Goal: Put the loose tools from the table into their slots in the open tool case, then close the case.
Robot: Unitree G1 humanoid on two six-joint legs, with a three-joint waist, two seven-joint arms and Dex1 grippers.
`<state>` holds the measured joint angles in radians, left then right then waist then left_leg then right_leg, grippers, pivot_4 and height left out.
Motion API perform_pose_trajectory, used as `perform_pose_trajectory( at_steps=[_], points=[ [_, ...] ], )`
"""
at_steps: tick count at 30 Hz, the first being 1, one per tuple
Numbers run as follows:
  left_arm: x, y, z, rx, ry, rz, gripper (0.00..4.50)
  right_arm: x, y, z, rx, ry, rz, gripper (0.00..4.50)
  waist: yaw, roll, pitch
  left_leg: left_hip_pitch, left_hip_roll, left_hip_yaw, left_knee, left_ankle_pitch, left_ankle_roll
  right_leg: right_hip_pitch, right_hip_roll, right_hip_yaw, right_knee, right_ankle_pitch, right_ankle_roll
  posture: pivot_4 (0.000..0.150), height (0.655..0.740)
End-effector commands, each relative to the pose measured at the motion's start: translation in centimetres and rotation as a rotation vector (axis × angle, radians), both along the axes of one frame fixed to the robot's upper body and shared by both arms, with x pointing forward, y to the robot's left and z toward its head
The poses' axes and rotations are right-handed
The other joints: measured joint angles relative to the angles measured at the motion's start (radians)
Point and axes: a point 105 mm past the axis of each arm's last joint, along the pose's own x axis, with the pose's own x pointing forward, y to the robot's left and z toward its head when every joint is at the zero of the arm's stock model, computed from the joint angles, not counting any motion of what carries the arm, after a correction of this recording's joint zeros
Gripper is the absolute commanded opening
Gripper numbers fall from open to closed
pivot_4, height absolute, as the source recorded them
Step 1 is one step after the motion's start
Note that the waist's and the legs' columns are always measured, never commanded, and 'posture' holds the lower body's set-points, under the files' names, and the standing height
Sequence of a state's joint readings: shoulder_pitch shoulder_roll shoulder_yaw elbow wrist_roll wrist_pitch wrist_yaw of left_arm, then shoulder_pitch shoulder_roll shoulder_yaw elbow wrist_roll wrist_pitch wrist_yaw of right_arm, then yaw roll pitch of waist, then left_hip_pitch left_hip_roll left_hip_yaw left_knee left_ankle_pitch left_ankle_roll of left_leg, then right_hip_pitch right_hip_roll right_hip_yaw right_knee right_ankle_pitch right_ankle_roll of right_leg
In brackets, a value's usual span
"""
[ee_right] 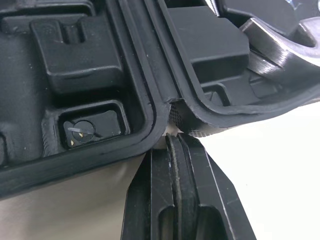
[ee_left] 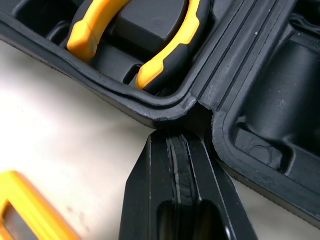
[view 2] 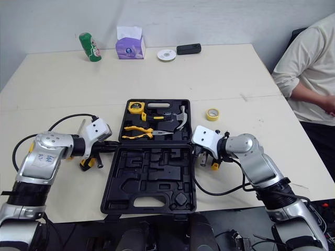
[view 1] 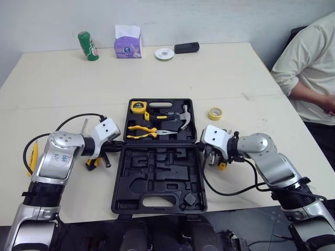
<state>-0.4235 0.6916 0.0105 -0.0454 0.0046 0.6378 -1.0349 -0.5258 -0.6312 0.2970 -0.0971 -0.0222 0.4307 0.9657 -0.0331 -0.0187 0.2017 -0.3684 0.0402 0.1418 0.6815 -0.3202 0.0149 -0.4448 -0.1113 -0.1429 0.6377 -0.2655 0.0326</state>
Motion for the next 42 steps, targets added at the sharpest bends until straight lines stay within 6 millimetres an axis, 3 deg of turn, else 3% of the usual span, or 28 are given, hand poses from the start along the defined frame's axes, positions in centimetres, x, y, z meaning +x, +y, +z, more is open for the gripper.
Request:
perform_pose_trajectory(
  at_steps=[1,8,12,18,24,29,31,34,38,40,41,42],
  points=[
    [-0.5,-1.9,-0.4,-0.063,-0.003,-0.035,0.00,-0.8,2.8,1.8,0.038,-0.057,0.139,0.01,0.002,0.000,0.000,0.000,0.000,0.000,0.000,0.000,0.000,0.000,0.000,0.000,0.000,0.000,0.000,0.150,0.7252],
    [-0.8,-1.6,-0.5,-0.108,-0.026,0.034,0.00,0.3,3.3,2.5,0.047,-0.080,0.126,0.01,0.001,0.000,0.000,0.002,0.000,0.002,0.000,0.000,0.000,0.000,0.000,0.003,0.001,0.000,0.000,0.150,0.7252],
    [-0.7,-1.4,-0.9,-0.130,-0.034,0.091,0.00,1.2,2.1,3.0,0.054,-0.074,0.062,0.01,0.003,0.000,0.000,0.002,0.000,0.002,0.000,0.000,-0.001,0.000,0.000,0.004,0.001,0.000,0.000,0.150,0.7252],
    [-0.8,0.3,-0.5,-0.132,-0.057,0.164,0.00,0.6,0.4,3.2,0.070,-0.034,0.039,0.01,0.004,0.000,0.000,0.002,0.000,0.002,0.000,-0.001,0.000,-0.001,0.000,0.004,0.000,0.000,0.000,0.150,0.7252],
    [-1.1,2.9,1.4,-0.171,-0.197,0.245,0.00,0.8,-2.8,3.6,0.141,-0.023,-0.106,0.01,0.005,0.000,0.000,0.002,0.001,0.002,0.000,-0.002,-0.001,-0.001,0.000,0.004,0.000,0.000,0.000,0.150,0.7252],
    [-5.0,4.7,4.2,-0.357,-0.224,0.270,0.00,-0.2,-7.2,5.9,0.276,0.005,-0.255,0.01,0.007,0.000,0.000,0.000,0.000,0.002,0.000,-0.003,0.001,-0.002,-0.001,0.004,-0.002,0.000,0.000,0.150,0.7252],
    [-7.2,6.7,5.5,-0.438,-0.231,0.315,0.64,-1.3,-10.5,6.2,0.280,0.043,-0.328,0.00,0.009,0.000,0.000,0.000,0.000,0.002,0.000,-0.003,0.001,-0.001,-0.001,0.004,-0.002,0.000,0.000,0.150,0.7252],
    [-10.1,11.3,5.0,-0.422,-0.191,0.462,1.82,-2.5,-15.3,6.4,0.251,0.050,-0.435,1.00,0.010,0.000,0.000,0.001,0.001,0.001,0.000,-0.005,0.001,-0.001,-0.001,0.003,-0.004,0.000,0.000,0.150,0.7252],
    [-13.5,18.2,3.5,-0.357,-0.163,0.700,3.68,-3.4,-20.8,6.2,0.218,0.028,-0.548,2.97,0.006,0.000,0.000,0.001,0.001,0.002,0.000,-0.009,0.006,0.000,0.000,0.002,-0.006,0.000,0.000,0.150,0.7252],
    [-14.7,20.2,3.5,-0.314,-0.177,0.767,4.50,-3.7,-22.5,6.4,0.215,0.025,-0.580,4.09,0.006,0.000,0.000,0.001,0.002,0.002,-0.001,-0.010,0.006,0.000,0.001,0.002,-0.008,0.000,-0.001,0.150,0.7252],
    [-15.5,21.5,3.7,-0.297,-0.188,0.814,4.50,-3.9,-23.7,6.7,0.210,0.019,-0.604,4.43,0.006,0.000,0.000,0.001,0.002,0.002,-0.001,-0.010,0.007,0.000,0.001,0.002,-0.008,0.000,-0.001,0.150,0.7252],
    [-16.2,22.4,4.0,-0.282,-0.197,0.850,4.50,-4.1,-24.7,6.9,0.204,0.013,-0.624,4.48,0.006,0.000,0.000,0.001,0.002,0.002,-0.001,-0.011,0.006,-0.001,0.001,0.002,-0.008,0.000,-0.001,0.150,0.7252]
  ],
)
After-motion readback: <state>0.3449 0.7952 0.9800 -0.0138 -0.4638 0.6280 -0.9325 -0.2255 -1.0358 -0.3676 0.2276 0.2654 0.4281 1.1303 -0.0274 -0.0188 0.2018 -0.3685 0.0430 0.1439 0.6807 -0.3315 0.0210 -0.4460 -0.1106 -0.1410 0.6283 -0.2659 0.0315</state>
